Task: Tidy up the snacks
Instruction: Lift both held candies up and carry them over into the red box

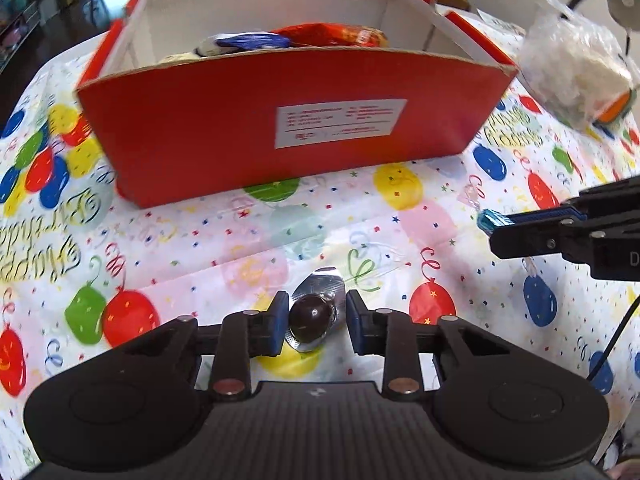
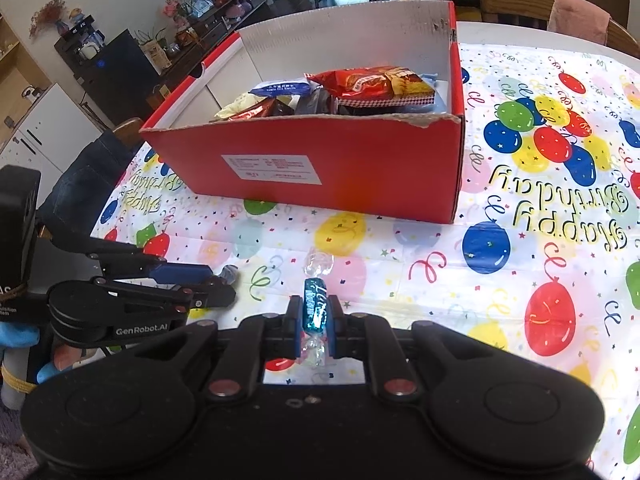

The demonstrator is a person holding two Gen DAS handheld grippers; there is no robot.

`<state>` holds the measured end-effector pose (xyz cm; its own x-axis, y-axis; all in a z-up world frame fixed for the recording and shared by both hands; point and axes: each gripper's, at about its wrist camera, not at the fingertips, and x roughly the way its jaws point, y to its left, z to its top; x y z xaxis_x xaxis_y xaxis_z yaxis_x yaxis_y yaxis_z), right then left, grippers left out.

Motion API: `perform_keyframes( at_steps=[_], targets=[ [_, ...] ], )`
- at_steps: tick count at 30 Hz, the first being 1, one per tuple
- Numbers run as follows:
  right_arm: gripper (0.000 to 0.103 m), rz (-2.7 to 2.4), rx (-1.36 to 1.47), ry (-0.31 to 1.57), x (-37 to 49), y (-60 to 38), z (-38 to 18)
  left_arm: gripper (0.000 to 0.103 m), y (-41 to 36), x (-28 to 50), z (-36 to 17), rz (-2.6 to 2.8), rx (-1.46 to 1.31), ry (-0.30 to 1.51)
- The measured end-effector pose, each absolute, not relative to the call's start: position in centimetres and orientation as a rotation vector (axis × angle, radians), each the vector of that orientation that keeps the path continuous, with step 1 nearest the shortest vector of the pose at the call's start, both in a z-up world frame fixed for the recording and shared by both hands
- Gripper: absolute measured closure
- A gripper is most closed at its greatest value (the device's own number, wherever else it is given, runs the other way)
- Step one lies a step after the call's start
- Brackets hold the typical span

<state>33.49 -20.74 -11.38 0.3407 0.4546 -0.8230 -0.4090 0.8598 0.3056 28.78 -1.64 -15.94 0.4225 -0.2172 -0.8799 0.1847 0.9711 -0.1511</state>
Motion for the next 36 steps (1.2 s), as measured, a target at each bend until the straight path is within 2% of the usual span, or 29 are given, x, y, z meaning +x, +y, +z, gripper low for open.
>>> perform_keyframes(
  at_steps=[7, 21, 36],
  targets=[
    [0.093, 0.575, 0.048, 1.054, 32.6, -20.4, -9.6, 0.074, -0.4, 27.1, -13.8, -0.217, -0.108, 1.071],
    [0.093, 0.590, 0.036, 0.920, 32.3, -20.2, -3.8, 0.074, -0.5, 25.9, -5.9, -0.211, -0.146, 0.909],
    [0.093, 0.538, 0.024, 0.824, 38.0, -19.5, -0.7, 0.074, -0.2, 31.7, -1.3, -0.183, -0.118, 0.828]
  ],
)
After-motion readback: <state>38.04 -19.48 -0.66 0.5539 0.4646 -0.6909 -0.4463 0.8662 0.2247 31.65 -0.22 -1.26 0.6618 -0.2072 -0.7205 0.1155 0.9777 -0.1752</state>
